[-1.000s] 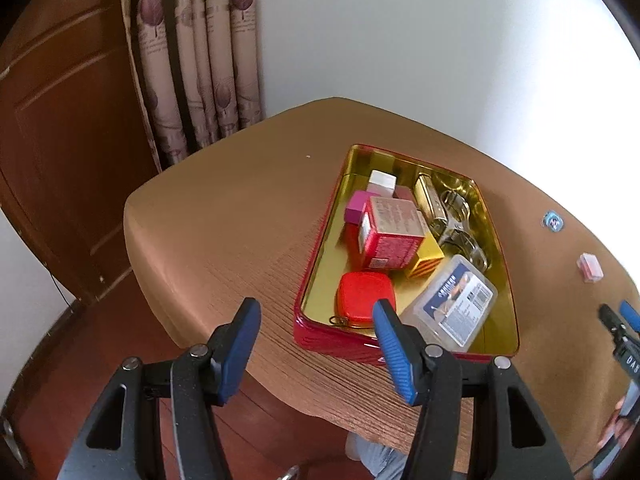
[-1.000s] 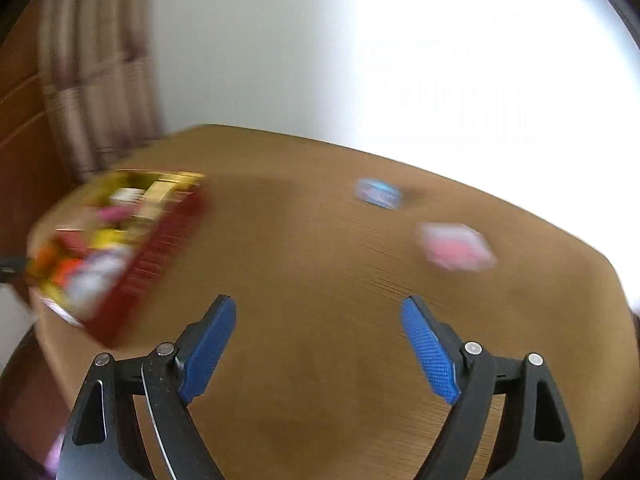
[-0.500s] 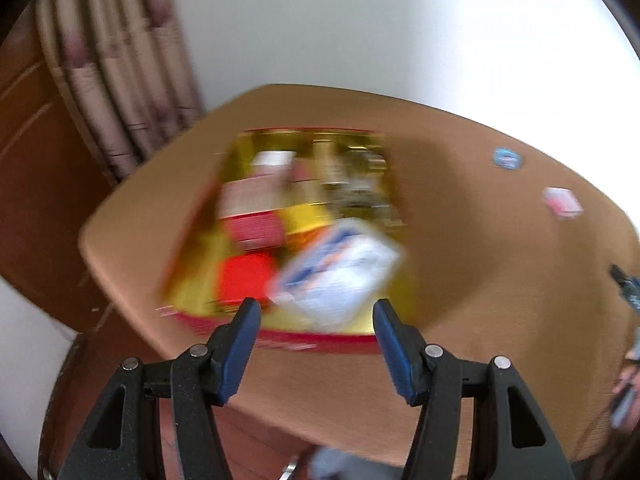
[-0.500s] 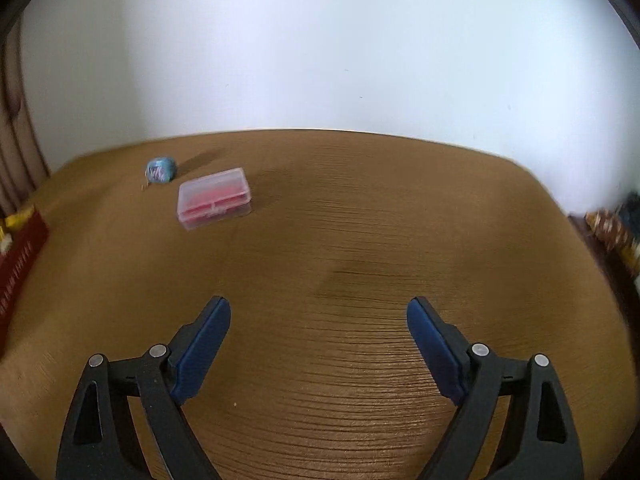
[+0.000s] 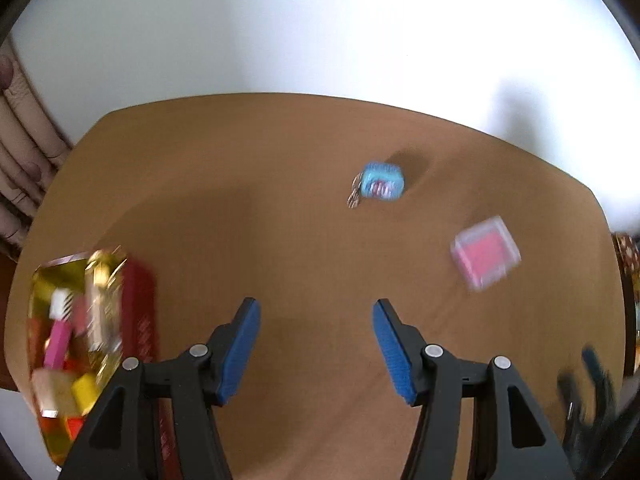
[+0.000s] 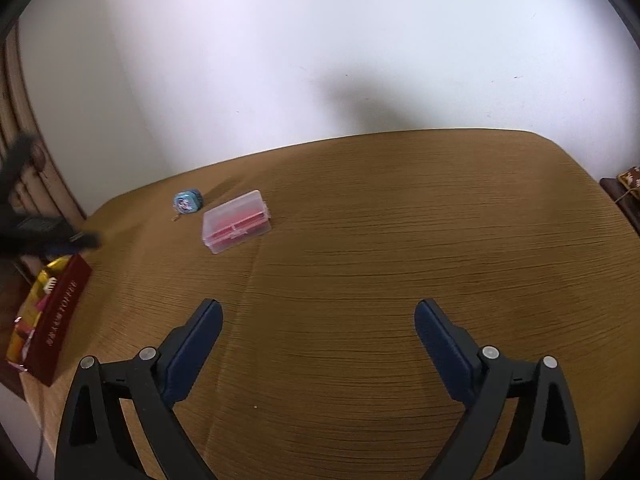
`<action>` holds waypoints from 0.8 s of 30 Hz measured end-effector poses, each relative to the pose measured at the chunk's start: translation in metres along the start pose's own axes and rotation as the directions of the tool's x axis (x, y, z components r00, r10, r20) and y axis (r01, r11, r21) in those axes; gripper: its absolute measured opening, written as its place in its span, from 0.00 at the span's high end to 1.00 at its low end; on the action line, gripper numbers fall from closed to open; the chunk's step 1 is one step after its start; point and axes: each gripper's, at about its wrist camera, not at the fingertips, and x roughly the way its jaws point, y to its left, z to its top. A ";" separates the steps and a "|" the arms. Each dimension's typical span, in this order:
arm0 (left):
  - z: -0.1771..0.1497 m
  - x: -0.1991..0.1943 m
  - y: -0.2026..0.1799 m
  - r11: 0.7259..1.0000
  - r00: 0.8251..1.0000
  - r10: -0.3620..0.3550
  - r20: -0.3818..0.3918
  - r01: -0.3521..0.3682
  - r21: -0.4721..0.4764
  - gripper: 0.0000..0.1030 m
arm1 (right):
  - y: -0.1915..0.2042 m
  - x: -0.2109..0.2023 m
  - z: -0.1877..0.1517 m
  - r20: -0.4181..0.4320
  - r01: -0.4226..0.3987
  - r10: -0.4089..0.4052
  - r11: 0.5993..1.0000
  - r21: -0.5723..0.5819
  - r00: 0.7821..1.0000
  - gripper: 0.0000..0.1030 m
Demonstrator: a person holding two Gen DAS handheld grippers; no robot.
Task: Organize rigid objects
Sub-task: 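Reach the left tool to the blue keychain tin and grasp it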
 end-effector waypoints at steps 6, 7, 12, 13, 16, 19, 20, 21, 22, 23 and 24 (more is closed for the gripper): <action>0.049 0.048 -0.033 1.000 1.000 0.015 -0.011 -0.015 0.007 0.42 | 0.001 -0.001 -0.001 0.002 -0.058 0.058 0.998 -0.003 0.998 0.07; 0.054 0.055 -0.037 1.000 1.000 0.017 -0.012 -0.017 0.012 0.42 | 0.002 0.000 -0.001 -0.001 -0.067 0.067 0.998 -0.005 0.998 0.07; 0.067 0.081 -0.054 0.998 0.998 0.057 -0.013 -0.057 0.024 0.42 | 0.004 0.001 -0.001 -0.008 -0.100 0.100 0.995 -0.013 0.995 0.07; 0.069 0.085 -0.056 0.998 0.998 0.059 -0.015 -0.058 0.021 0.42 | 0.004 0.001 -0.001 -0.008 -0.104 0.104 0.994 -0.014 0.995 0.07; 0.073 0.095 -0.059 0.998 0.998 0.062 -0.020 -0.062 0.018 0.42 | 0.004 -0.001 -0.002 -0.006 -0.115 0.115 0.993 -0.014 0.993 0.07; 0.075 0.105 -0.062 0.998 0.998 0.056 -0.023 -0.056 0.019 0.42 | 0.004 -0.002 -0.002 -0.005 -0.122 0.122 0.992 -0.015 0.992 0.07; 0.074 0.106 -0.062 0.998 0.998 0.056 -0.021 -0.056 0.018 0.42 | 0.003 0.000 -0.001 -0.005 -0.124 0.124 0.992 -0.014 0.992 0.07; 0.075 0.107 -0.062 0.999 0.999 0.046 -0.014 -0.046 0.012 0.42 | 0.003 -0.001 -0.001 -0.004 -0.125 0.125 0.992 -0.013 0.992 0.07; 0.075 0.106 -0.062 1.000 1.000 0.031 -0.001 -0.031 0.000 0.42 | 0.002 -0.002 -0.002 -0.004 -0.126 0.126 0.992 -0.012 0.992 0.07; 0.076 0.107 -0.061 1.000 1.000 0.018 0.009 -0.018 -0.012 0.42 | 0.002 -0.002 -0.002 -0.004 -0.126 0.126 0.992 -0.011 0.992 0.07; 0.076 0.107 -0.059 1.000 1.000 0.012 0.010 -0.011 -0.022 0.42 | 0.001 -0.002 -0.002 -0.004 -0.127 0.127 0.992 -0.012 0.992 0.07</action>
